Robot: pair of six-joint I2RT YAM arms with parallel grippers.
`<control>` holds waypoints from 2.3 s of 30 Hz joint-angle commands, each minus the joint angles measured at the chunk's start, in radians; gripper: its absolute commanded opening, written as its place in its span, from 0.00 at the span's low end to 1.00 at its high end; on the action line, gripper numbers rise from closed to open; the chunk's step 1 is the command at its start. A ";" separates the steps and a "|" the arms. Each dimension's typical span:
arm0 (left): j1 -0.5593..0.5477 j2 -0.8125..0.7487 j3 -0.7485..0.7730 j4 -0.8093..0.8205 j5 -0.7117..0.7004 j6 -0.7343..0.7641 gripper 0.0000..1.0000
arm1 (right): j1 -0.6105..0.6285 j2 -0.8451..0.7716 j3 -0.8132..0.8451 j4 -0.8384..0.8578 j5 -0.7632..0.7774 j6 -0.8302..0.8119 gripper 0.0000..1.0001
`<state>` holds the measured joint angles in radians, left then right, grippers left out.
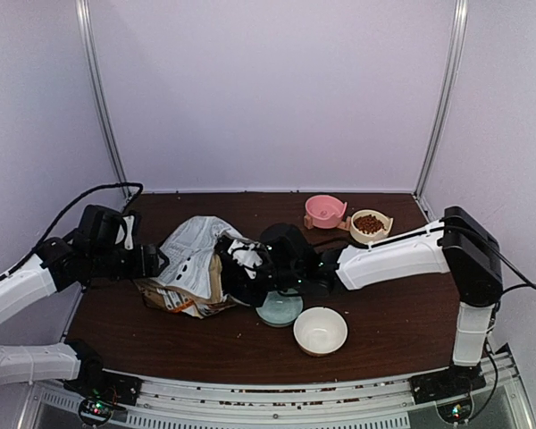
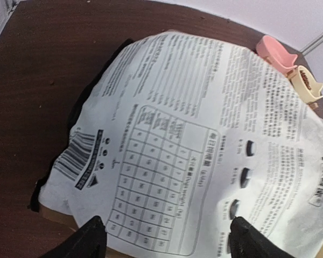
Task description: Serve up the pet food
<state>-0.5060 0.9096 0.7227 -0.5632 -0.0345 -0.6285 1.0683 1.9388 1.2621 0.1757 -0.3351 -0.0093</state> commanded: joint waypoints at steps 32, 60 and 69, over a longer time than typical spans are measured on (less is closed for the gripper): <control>-0.399 0.458 0.630 -0.203 -0.185 0.060 0.71 | 0.016 -0.446 -0.522 0.586 0.119 -0.006 0.00; -0.399 0.431 0.636 -0.204 -0.287 -0.025 0.00 | -0.019 -0.644 -0.646 0.733 0.197 0.132 0.00; -0.399 0.402 0.611 -0.200 -0.288 -0.022 0.00 | -0.200 -0.705 -0.560 0.485 0.238 0.116 0.00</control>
<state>-0.9092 1.3510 1.3483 -0.7860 -0.2829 -0.6418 0.9604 1.2903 0.6460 0.7723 -0.1444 0.1051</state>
